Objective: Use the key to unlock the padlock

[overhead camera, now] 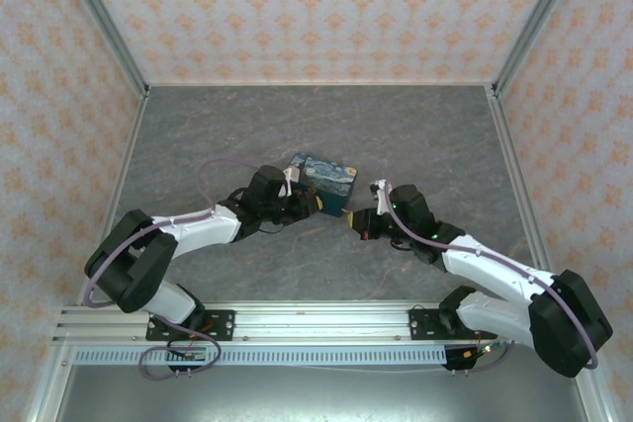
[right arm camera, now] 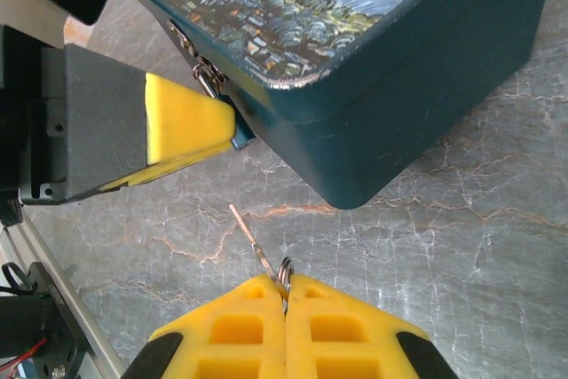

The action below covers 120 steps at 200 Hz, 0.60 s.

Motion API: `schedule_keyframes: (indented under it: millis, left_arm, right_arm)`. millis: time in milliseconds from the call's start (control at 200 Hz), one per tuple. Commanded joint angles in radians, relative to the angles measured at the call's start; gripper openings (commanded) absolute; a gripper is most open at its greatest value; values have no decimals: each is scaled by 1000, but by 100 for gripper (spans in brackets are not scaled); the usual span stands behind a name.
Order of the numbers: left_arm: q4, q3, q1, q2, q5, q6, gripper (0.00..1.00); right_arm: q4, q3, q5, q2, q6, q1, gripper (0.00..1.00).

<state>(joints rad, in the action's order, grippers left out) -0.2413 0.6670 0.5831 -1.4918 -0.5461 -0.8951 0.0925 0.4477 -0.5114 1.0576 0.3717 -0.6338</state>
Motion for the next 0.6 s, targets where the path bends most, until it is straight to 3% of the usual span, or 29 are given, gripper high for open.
schedule_keyframes:
  millis: [0, 345, 596]
  left_arm:
    - [-8, 40, 4, 52, -24, -69, 19]
    - [99, 59, 4, 105, 16, -134, 20]
    - [97, 61, 5, 117, 25, -176, 20]
  right_arm:
    - [108, -12, 28, 11, -39, -32, 0]
    - [211, 33, 176, 168, -85, -157, 0]
    - [273, 40, 230, 221, -83, -181, 0]
